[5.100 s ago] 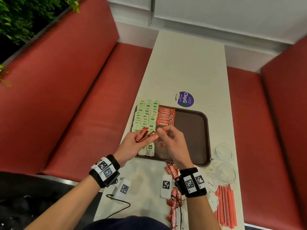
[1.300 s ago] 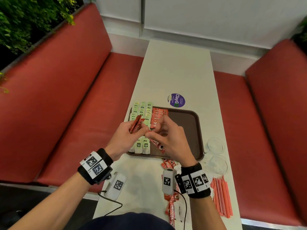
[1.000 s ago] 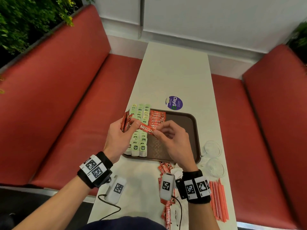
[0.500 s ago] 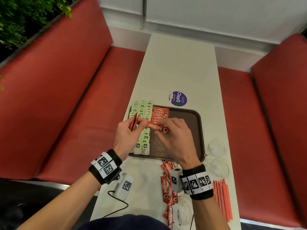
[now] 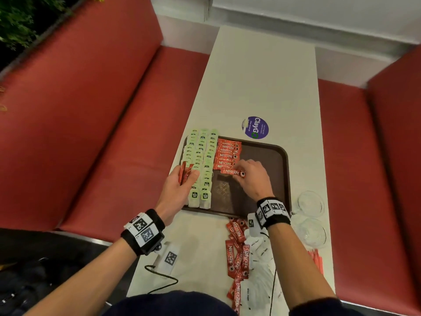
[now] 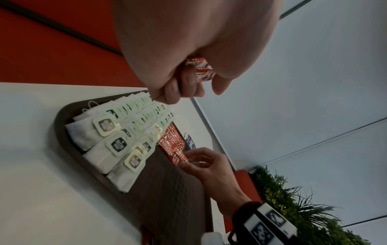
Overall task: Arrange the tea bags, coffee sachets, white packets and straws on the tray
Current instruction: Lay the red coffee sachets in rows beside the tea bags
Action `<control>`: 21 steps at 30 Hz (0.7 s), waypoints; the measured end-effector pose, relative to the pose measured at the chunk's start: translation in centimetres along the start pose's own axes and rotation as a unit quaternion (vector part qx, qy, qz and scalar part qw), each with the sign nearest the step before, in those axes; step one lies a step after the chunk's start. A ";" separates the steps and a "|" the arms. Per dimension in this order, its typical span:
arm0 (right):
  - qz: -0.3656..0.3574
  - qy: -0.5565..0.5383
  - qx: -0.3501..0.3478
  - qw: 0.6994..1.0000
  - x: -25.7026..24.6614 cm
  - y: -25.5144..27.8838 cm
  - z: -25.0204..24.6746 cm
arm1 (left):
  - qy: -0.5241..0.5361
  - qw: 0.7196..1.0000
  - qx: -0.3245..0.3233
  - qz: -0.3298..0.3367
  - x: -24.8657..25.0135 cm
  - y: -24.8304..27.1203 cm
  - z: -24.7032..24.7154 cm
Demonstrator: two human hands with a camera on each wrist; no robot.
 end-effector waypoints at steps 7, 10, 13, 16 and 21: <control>0.003 -0.006 -0.010 1.000 -1.5 -2.9 3.1 | -0.002 1.000 0.002 -0.003 -0.3 -0.2 -0.7; 0.017 -0.013 -0.017 1.000 -1.7 -3.2 3.8 | -0.009 1.000 0.006 0.005 -0.3 -0.3 -1.1; 0.024 -0.017 -0.018 0.999 -1.7 -3.3 4.1 | -0.009 1.000 0.005 0.006 -0.4 -0.3 -1.3; 0.029 -0.013 -0.013 0.999 -1.7 -3.3 4.1 | -0.006 1.000 -0.001 0.007 -0.3 -0.2 -1.2; 0.044 -0.013 -0.015 0.999 -1.7 -3.3 4.1 | -0.009 1.000 -0.006 0.001 -0.3 0.0 -1.1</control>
Point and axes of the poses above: each hand's wrist, its own y-axis away from the middle knuckle, its own z-axis out of the palm, x = y × z, the point moved 6 cm from there along -y, towards the middle knuckle, and after that the axes turned 11 degrees about y, right-handed, at the moved point
